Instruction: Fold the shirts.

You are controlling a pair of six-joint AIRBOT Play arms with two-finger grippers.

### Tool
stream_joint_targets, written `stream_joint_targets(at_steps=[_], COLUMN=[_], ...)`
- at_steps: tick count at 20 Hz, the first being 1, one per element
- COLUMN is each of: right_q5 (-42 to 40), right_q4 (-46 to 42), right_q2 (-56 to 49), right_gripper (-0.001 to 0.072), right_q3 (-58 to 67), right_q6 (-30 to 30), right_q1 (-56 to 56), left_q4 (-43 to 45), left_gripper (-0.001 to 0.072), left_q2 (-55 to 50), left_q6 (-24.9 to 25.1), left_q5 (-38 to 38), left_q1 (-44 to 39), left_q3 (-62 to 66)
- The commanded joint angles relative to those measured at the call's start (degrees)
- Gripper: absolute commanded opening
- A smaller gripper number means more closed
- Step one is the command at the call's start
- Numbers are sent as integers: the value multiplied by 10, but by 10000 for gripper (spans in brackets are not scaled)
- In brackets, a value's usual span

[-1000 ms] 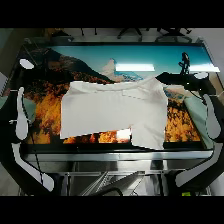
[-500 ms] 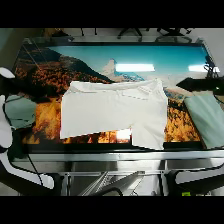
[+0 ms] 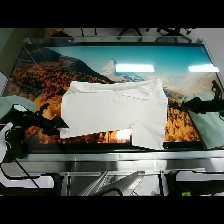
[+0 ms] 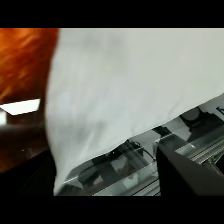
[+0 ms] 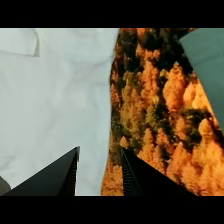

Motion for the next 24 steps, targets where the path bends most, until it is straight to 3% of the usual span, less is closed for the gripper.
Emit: stream_joint_targets(at_steps=[1,2,3,10,15,16,17,19,24], right_q5=[4,2,-3,-31,-131,-141,-140,-115,-18], right_q4=[-1,-3,-5,-13,21,38,56,89,150], right_q2=[2,1,0,-21,-40,-42,-42,-38,90], right_gripper=[386,435,434,434,425,376,208,22,21], right_q3=[-52,-66,-80,-155,-155,-155,-155,-150,-38], right_q6=[-3,-3,-3,-3,-3,-8,-22,-38,-42], right_q1=[-3,-3,-3,36,130,141,149,155,150], left_q4=[-33,-33,-33,-15,-13,-13,-14,-15,-38], left_gripper=[380,214,10,15,14,15,15,14,12], left_q2=[5,5,5,5,5,5,5,8,132], left_q6=[25,24,24,25,26,26,26,26,27], left_q5=[72,87,99,107,107,107,107,102,20], left_q1=[-26,-37,-46,-63,-63,-63,-63,-63,-54], left_q3=[-27,-19,-7,19,19,19,19,23,127])
